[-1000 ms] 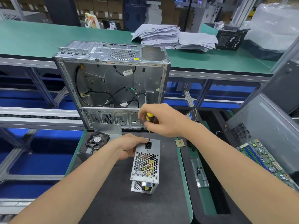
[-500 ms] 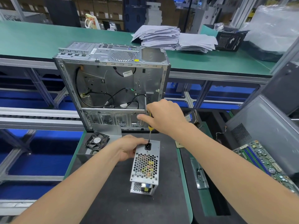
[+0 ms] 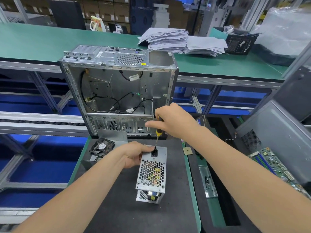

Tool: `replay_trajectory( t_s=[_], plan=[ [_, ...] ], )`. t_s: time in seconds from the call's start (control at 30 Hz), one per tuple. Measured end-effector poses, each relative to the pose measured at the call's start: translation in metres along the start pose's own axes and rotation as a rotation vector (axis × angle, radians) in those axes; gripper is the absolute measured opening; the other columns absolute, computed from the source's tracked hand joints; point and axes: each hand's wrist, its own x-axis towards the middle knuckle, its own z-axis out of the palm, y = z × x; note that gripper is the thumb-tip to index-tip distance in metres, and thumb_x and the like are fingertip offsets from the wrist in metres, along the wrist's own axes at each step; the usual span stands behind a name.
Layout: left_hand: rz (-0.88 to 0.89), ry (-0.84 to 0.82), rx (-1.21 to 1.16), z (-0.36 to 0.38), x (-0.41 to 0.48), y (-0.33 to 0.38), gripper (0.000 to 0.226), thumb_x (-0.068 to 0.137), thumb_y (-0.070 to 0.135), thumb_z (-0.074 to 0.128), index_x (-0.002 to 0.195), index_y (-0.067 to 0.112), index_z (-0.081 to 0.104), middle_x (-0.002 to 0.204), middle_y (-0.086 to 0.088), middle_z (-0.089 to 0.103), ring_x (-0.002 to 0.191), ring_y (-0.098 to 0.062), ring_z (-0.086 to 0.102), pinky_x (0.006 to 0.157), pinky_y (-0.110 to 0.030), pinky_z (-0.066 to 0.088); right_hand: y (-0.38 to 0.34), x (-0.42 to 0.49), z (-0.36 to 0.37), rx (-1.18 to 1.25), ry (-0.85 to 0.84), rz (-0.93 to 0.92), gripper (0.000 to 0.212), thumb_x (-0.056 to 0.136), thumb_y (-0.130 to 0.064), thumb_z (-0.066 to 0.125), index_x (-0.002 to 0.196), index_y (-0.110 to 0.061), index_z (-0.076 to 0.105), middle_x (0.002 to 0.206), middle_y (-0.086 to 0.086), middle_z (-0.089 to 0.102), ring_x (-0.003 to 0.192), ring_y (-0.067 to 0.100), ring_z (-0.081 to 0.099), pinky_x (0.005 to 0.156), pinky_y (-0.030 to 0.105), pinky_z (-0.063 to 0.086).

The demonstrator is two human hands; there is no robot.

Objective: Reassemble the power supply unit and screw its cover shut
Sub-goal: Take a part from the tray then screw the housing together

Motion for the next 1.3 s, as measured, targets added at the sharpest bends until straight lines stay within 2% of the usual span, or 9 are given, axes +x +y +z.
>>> replay_trajectory(
  t_s=[0.1, 0.2, 0.3, 0.47, 0.7, 0.77, 0.9, 1.0, 1.3],
  plan=[
    [0.0, -0.003, 0.019, 0.001, 0.0, 0.0, 0.036, 0.102, 0.01, 0.059, 0.133, -0.009, 0.061, 0.131, -0.025, 0.066, 0.097, -0.029, 0.07, 0.085, -0.04, 0.061, -0.006, -0.004, 0.006, -0.07, 0.091, 0.03, 0.055, 0.1, -0.066, 0.047, 0.077, -0.017, 0.052, 0.071, 0.001, 0.056, 0.073, 0.029, 0.058, 0.062, 0.037, 0.047],
    [0.003, 0.004, 0.023, 0.0, 0.0, 0.001, 0.036, 0.102, 0.01, 0.06, 0.133, -0.01, 0.061, 0.132, -0.025, 0.066, 0.093, -0.027, 0.07, 0.079, -0.037, 0.062, -0.003, -0.007, 0.0, 0.145, -0.006, -0.131, 0.011, 0.098, -0.032, 0.058, 0.103, -0.023, 0.055, 0.095, -0.004, 0.057, 0.086, 0.021, 0.058, 0.072, 0.038, 0.049],
    [0.002, 0.011, 0.011, 0.001, -0.001, 0.0, 0.037, 0.102, 0.009, 0.06, 0.133, -0.01, 0.061, 0.132, -0.025, 0.065, 0.093, -0.027, 0.07, 0.08, -0.038, 0.061, 0.003, -0.008, -0.01, 0.24, -0.145, -0.307, 0.021, 0.099, -0.011, 0.058, 0.116, -0.023, 0.06, 0.106, -0.007, 0.063, 0.092, 0.012, 0.06, 0.081, 0.033, 0.052],
    [-0.019, 0.003, -0.011, 0.001, -0.001, 0.0, 0.036, 0.102, 0.009, 0.06, 0.133, -0.009, 0.062, 0.129, -0.024, 0.068, 0.095, -0.028, 0.071, 0.083, -0.039, 0.061, 0.012, -0.006, -0.011, 0.19, -0.113, -0.302, 0.006, 0.099, -0.029, 0.07, 0.1, -0.024, 0.067, 0.089, -0.012, 0.068, 0.084, 0.003, 0.062, 0.077, 0.039, 0.057],
    [-0.023, 0.004, -0.008, 0.0, -0.001, 0.0, 0.037, 0.101, 0.009, 0.061, 0.133, -0.01, 0.061, 0.129, -0.025, 0.067, 0.107, -0.032, 0.068, 0.093, -0.044, 0.057, 0.0, 0.001, 0.004, -0.046, 0.057, 0.034, 0.063, 0.098, -0.073, 0.044, 0.068, -0.018, 0.049, 0.064, 0.002, 0.054, 0.066, 0.025, 0.056, 0.055, 0.035, 0.042],
    [-0.019, 0.005, 0.0, 0.0, 0.0, 0.0, 0.037, 0.101, 0.01, 0.061, 0.133, -0.009, 0.061, 0.13, -0.025, 0.067, 0.106, -0.031, 0.068, 0.093, -0.043, 0.057, -0.001, -0.001, 0.006, -0.006, 0.083, 0.02, 0.06, 0.102, -0.066, 0.044, 0.07, -0.016, 0.055, 0.065, 0.001, 0.057, 0.065, 0.025, 0.058, 0.057, 0.037, 0.048],
    [-0.018, 0.01, 0.013, 0.001, 0.0, 0.001, 0.038, 0.102, 0.012, 0.061, 0.134, -0.009, 0.061, 0.131, -0.024, 0.066, 0.095, -0.027, 0.07, 0.085, -0.04, 0.06, 0.004, -0.006, -0.002, 0.246, -0.09, -0.134, 0.005, 0.098, -0.027, 0.058, 0.102, -0.025, 0.06, 0.094, -0.005, 0.062, 0.08, 0.011, 0.059, 0.071, 0.036, 0.055],
    [-0.025, 0.021, 0.006, 0.0, 0.001, 0.001, 0.037, 0.102, 0.011, 0.061, 0.133, -0.009, 0.061, 0.132, -0.024, 0.066, 0.098, -0.029, 0.069, 0.09, -0.042, 0.058, 0.005, -0.007, -0.004, 0.299, -0.146, -0.182, 0.019, 0.096, -0.014, 0.055, 0.109, -0.028, 0.053, 0.099, -0.008, 0.061, 0.074, 0.003, 0.055, 0.064, 0.024, 0.044],
    [-0.046, 0.015, -0.054, -0.001, -0.001, 0.002, 0.036, 0.101, 0.007, 0.061, 0.134, -0.008, 0.061, 0.132, -0.024, 0.066, 0.114, -0.033, 0.066, 0.106, -0.048, 0.051, 0.008, -0.004, -0.007, 0.222, -0.074, -0.215, 0.011, 0.1, -0.035, 0.068, 0.098, -0.027, 0.061, 0.084, -0.012, 0.064, 0.075, 0.003, 0.058, 0.068, 0.028, 0.05]
  ],
)
